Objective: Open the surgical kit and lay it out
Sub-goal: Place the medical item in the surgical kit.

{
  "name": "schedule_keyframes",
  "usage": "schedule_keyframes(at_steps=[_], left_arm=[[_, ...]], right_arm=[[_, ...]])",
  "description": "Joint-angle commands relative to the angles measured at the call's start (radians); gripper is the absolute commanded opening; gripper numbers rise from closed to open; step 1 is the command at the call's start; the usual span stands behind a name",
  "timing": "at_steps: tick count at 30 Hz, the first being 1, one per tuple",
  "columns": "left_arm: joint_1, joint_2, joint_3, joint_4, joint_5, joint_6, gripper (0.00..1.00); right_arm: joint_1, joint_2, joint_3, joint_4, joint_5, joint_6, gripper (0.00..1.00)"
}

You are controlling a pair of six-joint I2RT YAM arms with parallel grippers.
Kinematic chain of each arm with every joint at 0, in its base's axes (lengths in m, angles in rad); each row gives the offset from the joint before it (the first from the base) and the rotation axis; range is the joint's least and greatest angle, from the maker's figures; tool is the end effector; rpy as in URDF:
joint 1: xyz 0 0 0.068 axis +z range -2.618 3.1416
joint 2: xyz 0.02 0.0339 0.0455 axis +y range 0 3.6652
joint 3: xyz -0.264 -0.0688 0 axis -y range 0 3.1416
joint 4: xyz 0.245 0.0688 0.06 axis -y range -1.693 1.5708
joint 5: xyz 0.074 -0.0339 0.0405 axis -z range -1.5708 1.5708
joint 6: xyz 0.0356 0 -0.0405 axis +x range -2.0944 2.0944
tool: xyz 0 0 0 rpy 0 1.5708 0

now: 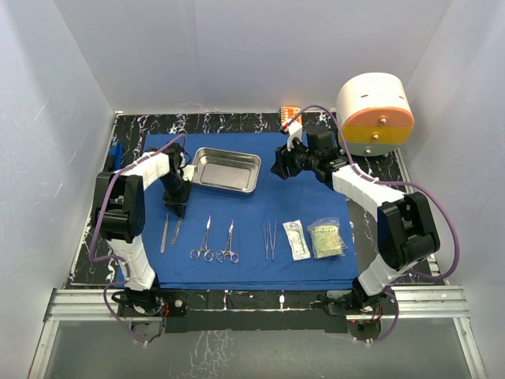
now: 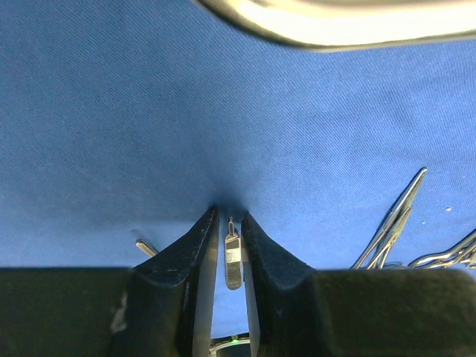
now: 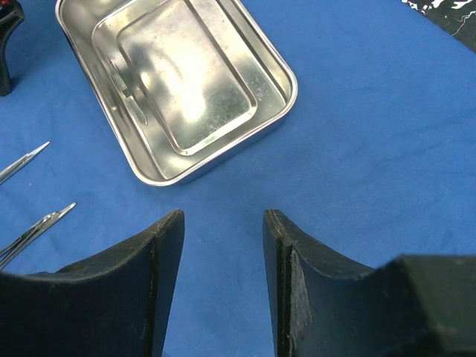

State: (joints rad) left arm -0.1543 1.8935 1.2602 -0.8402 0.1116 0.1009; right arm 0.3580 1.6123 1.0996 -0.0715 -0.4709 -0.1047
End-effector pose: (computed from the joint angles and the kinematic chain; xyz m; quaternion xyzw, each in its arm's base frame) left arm 0.3426 -0.0573 0.1584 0.1296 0.9888 -0.0570 0.0470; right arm 0.3335 0.1420 0.2511 -0.3039 0.8083 0.2620 0.4308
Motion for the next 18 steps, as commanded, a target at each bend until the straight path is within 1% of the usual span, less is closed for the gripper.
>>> schedule_keyframes(at_steps=[1,11,18], left_arm=[[-0.001,-0.009,0.007,0.003,-0.008,0.010,0.18],[-0.001,-0.010,0.020,0.012,-0.015,0.012,0.18],[-0.001,-0.009,0.027,0.015,-0.015,0.009,0.16]], right_arm=[[-0.005,-0.004,0.031,0.033,-0.008,-0.012,0.45],[-0.006,-0.001,0.030,0.031,-0.013,-0.012,0.45],[-0.006,0.003,0.028,0.031,-0.017,-0.013,0.44]])
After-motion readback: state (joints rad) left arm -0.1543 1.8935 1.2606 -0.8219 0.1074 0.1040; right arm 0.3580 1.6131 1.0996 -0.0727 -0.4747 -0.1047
